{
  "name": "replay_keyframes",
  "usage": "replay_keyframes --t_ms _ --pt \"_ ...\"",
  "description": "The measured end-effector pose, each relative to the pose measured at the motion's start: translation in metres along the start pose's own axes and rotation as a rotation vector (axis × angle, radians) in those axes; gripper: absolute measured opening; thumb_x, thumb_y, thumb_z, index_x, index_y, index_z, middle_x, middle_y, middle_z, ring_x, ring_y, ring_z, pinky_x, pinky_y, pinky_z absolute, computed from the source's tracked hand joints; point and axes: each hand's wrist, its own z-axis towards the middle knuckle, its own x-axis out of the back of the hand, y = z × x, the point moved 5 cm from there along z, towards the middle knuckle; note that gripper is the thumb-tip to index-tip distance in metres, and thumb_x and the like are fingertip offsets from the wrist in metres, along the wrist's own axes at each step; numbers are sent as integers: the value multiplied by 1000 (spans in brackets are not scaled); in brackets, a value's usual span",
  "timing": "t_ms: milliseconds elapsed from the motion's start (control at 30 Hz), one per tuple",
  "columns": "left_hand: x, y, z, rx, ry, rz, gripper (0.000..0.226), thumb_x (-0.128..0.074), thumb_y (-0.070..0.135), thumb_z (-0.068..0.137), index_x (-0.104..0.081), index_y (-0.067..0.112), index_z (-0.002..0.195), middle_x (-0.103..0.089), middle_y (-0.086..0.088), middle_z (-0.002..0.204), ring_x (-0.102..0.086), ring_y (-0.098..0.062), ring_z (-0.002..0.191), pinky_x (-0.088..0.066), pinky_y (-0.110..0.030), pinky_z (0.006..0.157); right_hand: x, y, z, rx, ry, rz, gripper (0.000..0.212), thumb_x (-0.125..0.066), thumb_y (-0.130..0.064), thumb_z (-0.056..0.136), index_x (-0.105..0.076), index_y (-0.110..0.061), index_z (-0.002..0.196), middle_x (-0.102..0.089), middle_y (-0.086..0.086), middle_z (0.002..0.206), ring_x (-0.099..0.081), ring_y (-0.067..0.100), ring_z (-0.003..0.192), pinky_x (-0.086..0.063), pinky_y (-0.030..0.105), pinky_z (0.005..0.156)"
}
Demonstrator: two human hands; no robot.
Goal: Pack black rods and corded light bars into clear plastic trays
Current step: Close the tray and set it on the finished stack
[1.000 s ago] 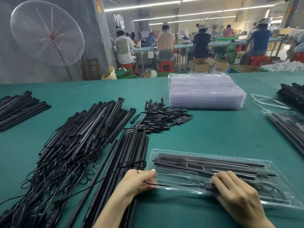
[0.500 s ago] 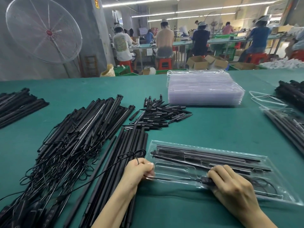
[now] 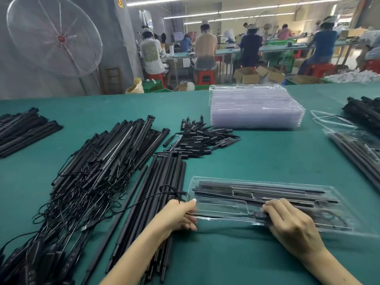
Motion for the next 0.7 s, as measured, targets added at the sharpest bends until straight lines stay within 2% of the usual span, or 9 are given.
replay_keyframes --t_ms 133,233,300,333,400,467,533,600,700 --pt "4 2 1 -25 -12 47 22 -53 20 96 -54 5 79 -57 -3 67 -58 -11 43 -38 -14 42 -3 -1 -3 3 -8 16 18 -55 1 81 -66 -6 69 -61 6 72 -61 27 61 -51 33 50" --pt "5 1 2 -94 14 42 25 -56 17 94 -53 10 70 -55 3 60 -51 -7 41 -34 -14 44 -3 3 -4 -58 -21 16 12 -58 4 70 -65 -5 68 -62 7 75 -61 27 63 -42 32 62" --pt "3 -1 2 -108 25 36 32 -58 16 93 -51 14 62 -51 7 53 -44 -4 41 -33 -15 45 -3 4 -3 -75 -33 12 11 -61 5 64 -65 -5 68 -63 9 77 -62 27 64 -42 33 65" --pt "1 -3 2 -107 33 32 34 -58 16 93 -50 15 60 -49 7 52 -42 -4 42 -33 -14 45 -3 4 -3 -71 -39 6 11 -63 5 64 -65 -5 68 -63 9 76 -61 27 63 -45 30 61" --pt "0 -5 2 -117 66 57 33 -56 16 94 -49 15 62 -49 4 56 -40 -6 46 -33 -15 45 -4 2 -2 -47 -47 -4 11 -65 5 66 -63 -6 65 -60 8 71 -59 27 60 -50 34 51" --pt "0 -5 1 -161 112 167 28 -55 20 95 -48 15 68 -52 3 62 -42 -8 53 -35 -18 50 -3 0 -1 -9 -46 -16 15 -65 5 70 -61 -7 62 -56 7 66 -55 27 56 -48 35 45" --pt "1 -3 -1 -192 142 237 25 -54 23 95 -47 16 72 -52 1 67 -42 -10 57 -35 -21 54 -2 -2 0 23 -48 -28 16 -64 4 70 -60 -8 61 -54 7 65 -54 26 54 -47 34 45" --pt "1 -3 0 -169 112 179 27 -53 21 95 -46 15 70 -48 0 64 -39 -9 54 -32 -20 50 1 -3 3 13 -54 -39 16 -66 4 65 -58 -10 61 -53 5 65 -53 25 55 -42 31 51" --pt "0 -5 0 -32 -3 -48 31 -52 11 95 -48 12 64 -48 3 51 -38 -5 40 -29 -14 39 5 1 10 -72 -105 -48 26 -70 3 48 -61 -11 68 -55 3 71 -55 25 63 -39 30 57"
